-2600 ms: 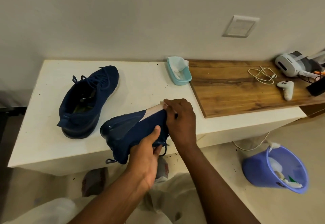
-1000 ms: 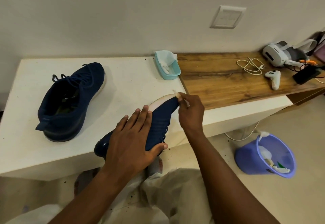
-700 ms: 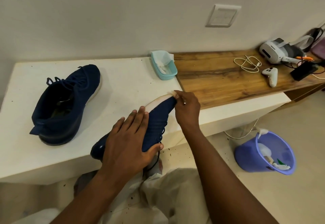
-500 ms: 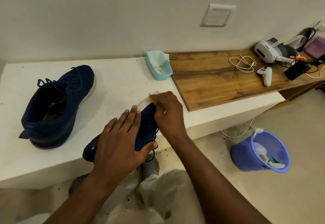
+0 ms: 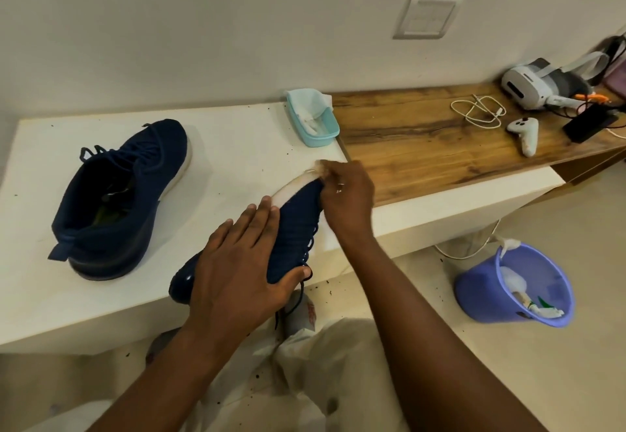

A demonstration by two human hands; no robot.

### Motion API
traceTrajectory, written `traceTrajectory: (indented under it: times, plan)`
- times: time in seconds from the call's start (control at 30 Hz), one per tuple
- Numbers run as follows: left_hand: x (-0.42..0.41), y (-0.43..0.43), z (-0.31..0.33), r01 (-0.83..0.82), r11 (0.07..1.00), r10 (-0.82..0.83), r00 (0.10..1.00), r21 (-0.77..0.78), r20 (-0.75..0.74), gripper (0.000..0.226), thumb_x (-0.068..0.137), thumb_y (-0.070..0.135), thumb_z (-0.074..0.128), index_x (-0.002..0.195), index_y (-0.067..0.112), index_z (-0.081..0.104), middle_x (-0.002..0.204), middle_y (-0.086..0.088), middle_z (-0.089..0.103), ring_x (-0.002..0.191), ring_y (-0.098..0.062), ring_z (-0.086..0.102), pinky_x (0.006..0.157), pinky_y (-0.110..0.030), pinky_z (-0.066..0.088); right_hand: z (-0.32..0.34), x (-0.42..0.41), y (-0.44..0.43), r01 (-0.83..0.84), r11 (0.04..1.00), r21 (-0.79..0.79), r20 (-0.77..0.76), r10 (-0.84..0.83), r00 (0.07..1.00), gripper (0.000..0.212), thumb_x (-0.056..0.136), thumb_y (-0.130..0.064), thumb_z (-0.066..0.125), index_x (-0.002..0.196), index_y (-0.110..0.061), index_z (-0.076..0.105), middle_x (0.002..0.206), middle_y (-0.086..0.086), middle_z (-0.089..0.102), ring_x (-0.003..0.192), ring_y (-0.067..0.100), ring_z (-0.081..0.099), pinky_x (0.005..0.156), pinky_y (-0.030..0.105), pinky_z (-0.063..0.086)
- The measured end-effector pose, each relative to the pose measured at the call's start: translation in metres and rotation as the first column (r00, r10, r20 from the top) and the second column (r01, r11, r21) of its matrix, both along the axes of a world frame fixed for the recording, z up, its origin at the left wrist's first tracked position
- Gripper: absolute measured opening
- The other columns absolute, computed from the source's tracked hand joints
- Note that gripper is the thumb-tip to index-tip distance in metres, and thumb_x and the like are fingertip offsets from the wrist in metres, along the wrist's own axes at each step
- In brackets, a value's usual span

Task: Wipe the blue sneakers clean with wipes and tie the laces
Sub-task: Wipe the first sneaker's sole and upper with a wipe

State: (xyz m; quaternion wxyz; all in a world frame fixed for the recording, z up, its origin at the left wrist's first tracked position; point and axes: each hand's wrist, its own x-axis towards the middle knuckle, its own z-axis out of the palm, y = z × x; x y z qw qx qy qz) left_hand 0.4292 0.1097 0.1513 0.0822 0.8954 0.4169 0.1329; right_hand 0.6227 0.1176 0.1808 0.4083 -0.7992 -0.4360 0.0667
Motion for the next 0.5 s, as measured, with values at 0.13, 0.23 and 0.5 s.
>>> traceTrajectory:
  times: [0.13,0.23,0.5]
  plan:
    - [0.001,0.000,-0.001,0.002,1.000,-0.002,1.000,0.006,0.001,0.096,0.087,0.078,0.045,0.158,0.014,0.034,0.165,-0.003,0.029,0.149,-0.022,0.036,0.119,-0.046,0.033,-0.001,-0.005,-0.007,-0.005,0.997,-0.082,0.066,0.010,0.998,0.038,0.093,0.001,0.053,0.124,-0.014,0.069,0.113,0.006,0.061,0.112,0.021,0.054,0.092,0.019,0.038]
    - [0.001,0.003,0.000,-0.010,1.000,0.011,0.999,-0.023,0.035,0.097,0.085,0.080,0.044,0.158,0.017,0.032,0.164,-0.002,0.031,0.149,-0.021,0.035,0.121,-0.046,0.031,0.005,-0.042,-0.014,-0.297,0.947,-0.124,0.240,0.319,0.917,0.037,0.086,-0.001,0.057,0.118,-0.011,0.072,0.111,0.009,0.064,0.108,0.025,0.052,0.092,0.030,0.043]
    - [0.003,-0.001,0.001,-0.012,1.000,0.012,1.000,0.010,-0.002,0.093,0.087,0.075,0.045,0.156,0.013,0.036,0.163,-0.006,0.032,0.148,-0.023,0.038,0.119,-0.048,0.035,0.005,-0.023,-0.003,-0.122,0.983,-0.139,0.244,0.153,0.958,0.038,0.089,0.002,0.054,0.119,-0.013,0.072,0.117,0.006,0.063,0.112,0.021,0.051,0.096,0.024,0.040]
